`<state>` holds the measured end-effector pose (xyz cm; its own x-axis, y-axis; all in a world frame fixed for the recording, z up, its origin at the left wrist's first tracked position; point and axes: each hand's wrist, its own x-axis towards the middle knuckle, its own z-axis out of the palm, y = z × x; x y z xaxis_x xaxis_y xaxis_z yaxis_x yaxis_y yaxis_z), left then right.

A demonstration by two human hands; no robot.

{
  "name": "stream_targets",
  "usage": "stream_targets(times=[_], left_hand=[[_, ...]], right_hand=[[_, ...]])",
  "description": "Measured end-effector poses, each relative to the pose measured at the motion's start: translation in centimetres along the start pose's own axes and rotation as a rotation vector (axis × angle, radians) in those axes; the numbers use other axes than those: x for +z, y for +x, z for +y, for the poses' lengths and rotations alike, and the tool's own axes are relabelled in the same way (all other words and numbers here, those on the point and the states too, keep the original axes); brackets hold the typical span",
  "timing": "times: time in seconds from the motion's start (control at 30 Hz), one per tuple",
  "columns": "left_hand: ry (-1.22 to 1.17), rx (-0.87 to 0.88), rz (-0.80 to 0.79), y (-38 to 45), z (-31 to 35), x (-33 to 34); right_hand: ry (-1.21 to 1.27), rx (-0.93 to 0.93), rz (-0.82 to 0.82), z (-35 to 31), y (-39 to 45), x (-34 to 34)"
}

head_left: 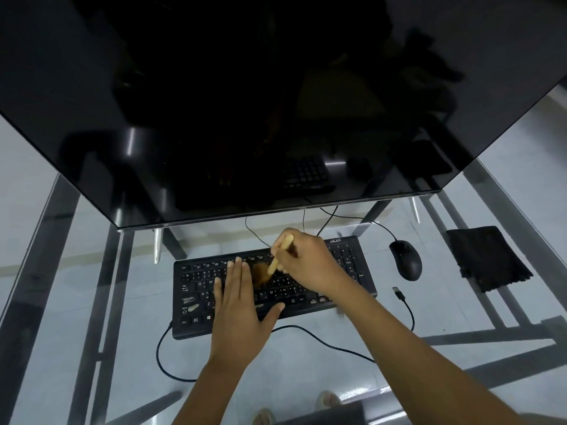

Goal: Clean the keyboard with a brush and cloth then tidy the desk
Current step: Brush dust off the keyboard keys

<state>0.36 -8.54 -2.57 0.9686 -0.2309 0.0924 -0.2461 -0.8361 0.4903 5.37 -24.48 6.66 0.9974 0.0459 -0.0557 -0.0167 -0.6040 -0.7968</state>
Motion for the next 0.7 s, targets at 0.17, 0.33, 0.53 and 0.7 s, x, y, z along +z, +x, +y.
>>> stream_targets(times=[0.17,0.33,0.53,0.7], left_hand=[[-0.002,0.06,-0.034,1.5,1.7,0.1],[0.005,0.106,-0.118,2.5,3.4,0.9],[0.013,0.119,-0.154,2.6,3.9,1.7],[0.08,0.112,-0.155,2.0,3.6,2.3]], right_hand=[[0.029,0.017,0.301,1.8,-0.4,-2.3],[-0.056,0.07,0.226,2.6,-0.8,-2.6],[-0.01,0.065,0.219,3.8,-1.4,-3.4],[-0.313,0.122,0.146,5.7,-2.6,-5.5]])
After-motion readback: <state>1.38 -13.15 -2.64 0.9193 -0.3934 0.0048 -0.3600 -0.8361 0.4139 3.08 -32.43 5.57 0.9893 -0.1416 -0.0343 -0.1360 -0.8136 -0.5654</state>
